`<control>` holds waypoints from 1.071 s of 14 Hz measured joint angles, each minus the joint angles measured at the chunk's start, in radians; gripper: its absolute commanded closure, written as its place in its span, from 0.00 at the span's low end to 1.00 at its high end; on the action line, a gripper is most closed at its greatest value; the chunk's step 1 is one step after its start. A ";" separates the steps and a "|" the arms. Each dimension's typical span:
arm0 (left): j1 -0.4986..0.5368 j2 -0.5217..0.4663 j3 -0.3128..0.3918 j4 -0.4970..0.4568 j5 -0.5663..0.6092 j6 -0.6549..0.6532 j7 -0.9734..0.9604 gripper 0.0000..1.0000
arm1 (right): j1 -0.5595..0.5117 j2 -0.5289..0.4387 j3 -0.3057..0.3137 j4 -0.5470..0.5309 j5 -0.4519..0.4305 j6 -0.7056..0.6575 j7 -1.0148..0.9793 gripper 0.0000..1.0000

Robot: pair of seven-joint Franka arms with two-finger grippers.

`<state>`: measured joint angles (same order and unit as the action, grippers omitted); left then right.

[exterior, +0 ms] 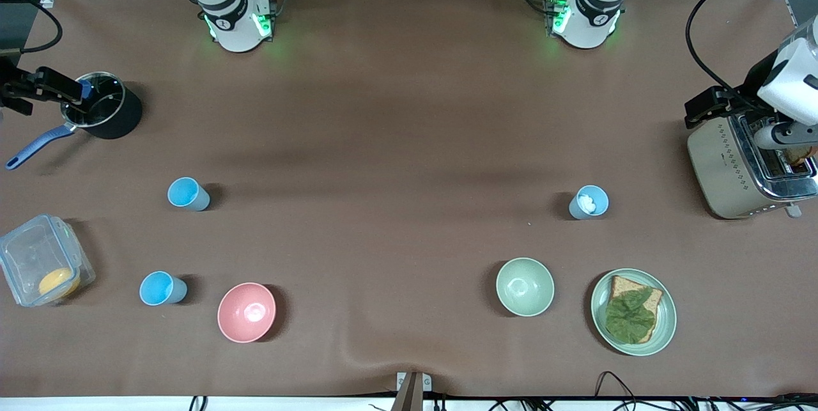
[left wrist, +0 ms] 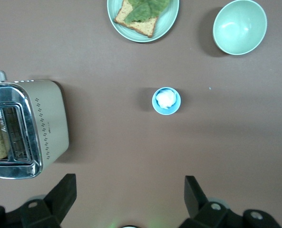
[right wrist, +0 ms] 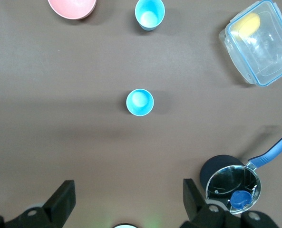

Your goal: Stack blue cups with both arms

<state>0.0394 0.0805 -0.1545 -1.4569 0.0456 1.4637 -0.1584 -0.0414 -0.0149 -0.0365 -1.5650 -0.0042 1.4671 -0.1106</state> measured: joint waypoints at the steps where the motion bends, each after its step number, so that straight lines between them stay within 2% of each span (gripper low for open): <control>1: 0.000 0.000 0.000 0.000 -0.002 0.000 0.000 0.00 | 0.000 0.000 0.000 0.000 0.000 0.000 0.000 0.00; 8: 0.000 0.000 0.000 0.000 -0.002 -0.001 0.000 0.00 | 0.000 0.008 0.000 -0.008 0.000 0.000 0.000 0.00; 15: 0.000 0.001 -0.005 -0.008 -0.002 -0.002 0.000 0.00 | 0.000 0.020 0.000 -0.065 0.000 0.030 0.000 0.00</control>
<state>0.0391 0.0812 -0.1593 -1.4647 0.0433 1.4618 -0.1584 -0.0414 0.0046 -0.0365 -1.6301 -0.0042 1.4966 -0.1106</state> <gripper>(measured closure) 0.000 0.000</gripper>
